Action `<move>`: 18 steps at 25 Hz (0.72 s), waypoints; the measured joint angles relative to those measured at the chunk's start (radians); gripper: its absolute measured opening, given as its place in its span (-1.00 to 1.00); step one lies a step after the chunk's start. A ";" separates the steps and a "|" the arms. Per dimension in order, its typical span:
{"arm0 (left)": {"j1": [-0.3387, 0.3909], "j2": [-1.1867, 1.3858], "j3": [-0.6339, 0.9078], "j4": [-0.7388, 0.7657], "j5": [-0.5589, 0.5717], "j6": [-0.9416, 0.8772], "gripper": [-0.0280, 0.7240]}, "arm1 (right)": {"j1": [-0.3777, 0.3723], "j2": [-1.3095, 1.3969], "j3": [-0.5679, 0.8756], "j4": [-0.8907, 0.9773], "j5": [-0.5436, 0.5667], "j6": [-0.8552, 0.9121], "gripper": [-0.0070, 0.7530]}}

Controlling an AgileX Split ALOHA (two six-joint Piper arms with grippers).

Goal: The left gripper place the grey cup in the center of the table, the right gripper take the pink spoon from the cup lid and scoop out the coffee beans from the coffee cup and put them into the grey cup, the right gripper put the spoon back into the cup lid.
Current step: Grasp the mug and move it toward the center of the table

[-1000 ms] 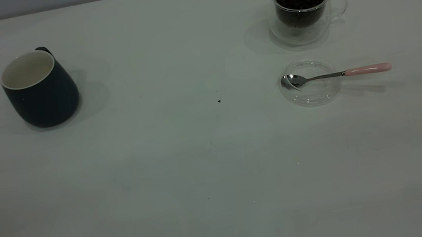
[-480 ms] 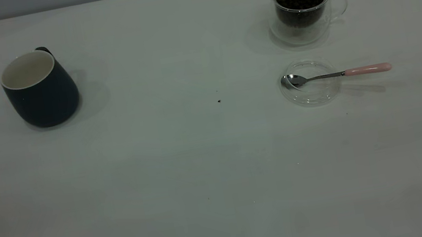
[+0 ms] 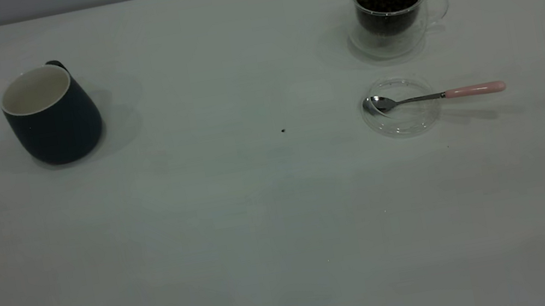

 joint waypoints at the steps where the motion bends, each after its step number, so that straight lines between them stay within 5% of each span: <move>1: 0.000 0.079 -0.028 0.034 -0.019 -0.034 0.63 | 0.000 0.000 0.000 0.000 0.000 0.000 0.54; 11: 0.006 0.669 -0.275 0.263 -0.100 -0.138 0.63 | 0.000 0.000 0.000 0.000 0.000 0.000 0.54; 18: 0.145 1.013 -0.423 0.248 -0.164 -0.077 0.63 | 0.000 0.000 0.000 0.000 0.000 0.000 0.54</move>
